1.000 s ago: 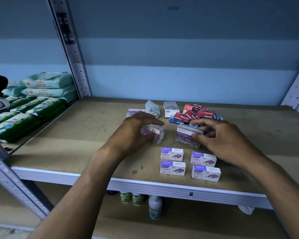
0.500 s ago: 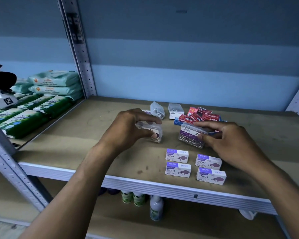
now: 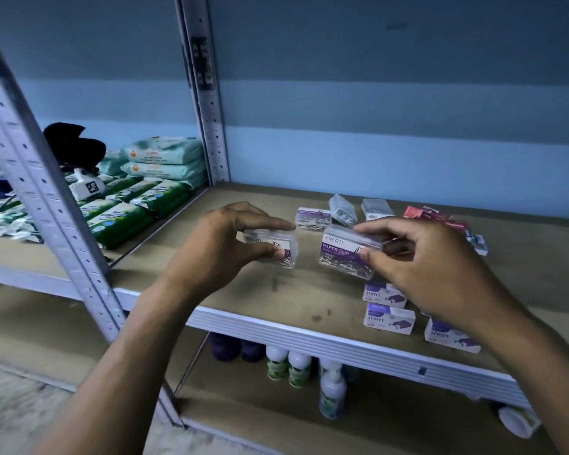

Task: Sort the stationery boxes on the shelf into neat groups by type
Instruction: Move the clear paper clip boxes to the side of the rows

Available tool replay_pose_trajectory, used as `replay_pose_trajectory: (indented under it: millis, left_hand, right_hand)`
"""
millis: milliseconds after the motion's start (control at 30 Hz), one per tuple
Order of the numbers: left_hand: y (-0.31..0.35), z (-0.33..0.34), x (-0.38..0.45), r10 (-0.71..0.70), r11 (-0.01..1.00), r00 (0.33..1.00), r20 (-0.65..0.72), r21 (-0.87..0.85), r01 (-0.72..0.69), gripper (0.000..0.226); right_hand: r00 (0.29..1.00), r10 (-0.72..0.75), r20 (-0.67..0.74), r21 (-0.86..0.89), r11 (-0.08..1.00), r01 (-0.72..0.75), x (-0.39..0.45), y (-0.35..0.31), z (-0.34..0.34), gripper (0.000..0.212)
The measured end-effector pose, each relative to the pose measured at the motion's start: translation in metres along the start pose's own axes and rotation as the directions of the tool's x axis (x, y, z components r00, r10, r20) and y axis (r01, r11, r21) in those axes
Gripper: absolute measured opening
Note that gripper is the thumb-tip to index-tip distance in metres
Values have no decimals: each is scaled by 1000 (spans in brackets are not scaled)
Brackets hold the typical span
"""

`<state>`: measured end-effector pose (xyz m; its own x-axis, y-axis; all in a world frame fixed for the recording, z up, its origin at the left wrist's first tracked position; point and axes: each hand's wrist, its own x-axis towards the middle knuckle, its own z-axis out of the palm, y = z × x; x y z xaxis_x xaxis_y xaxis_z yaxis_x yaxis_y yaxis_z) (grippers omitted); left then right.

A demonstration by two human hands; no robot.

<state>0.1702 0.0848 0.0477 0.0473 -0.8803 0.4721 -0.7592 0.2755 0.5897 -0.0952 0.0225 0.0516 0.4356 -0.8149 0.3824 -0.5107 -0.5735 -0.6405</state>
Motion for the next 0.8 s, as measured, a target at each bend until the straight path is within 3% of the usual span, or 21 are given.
replay_pose_trajectory:
  millis: [333,800]
  left_hand:
    - [-4,-13,-18,-29,998,987,160,53,21,38]
    - [-8,-10,-19,-112,990,972,204,107,92,39]
  right_hand:
    - [988,14,152,-63,998,-5,-9,-12,23,25]
    - [981,42,191,-158,987,-12,-13,-12,32,29]
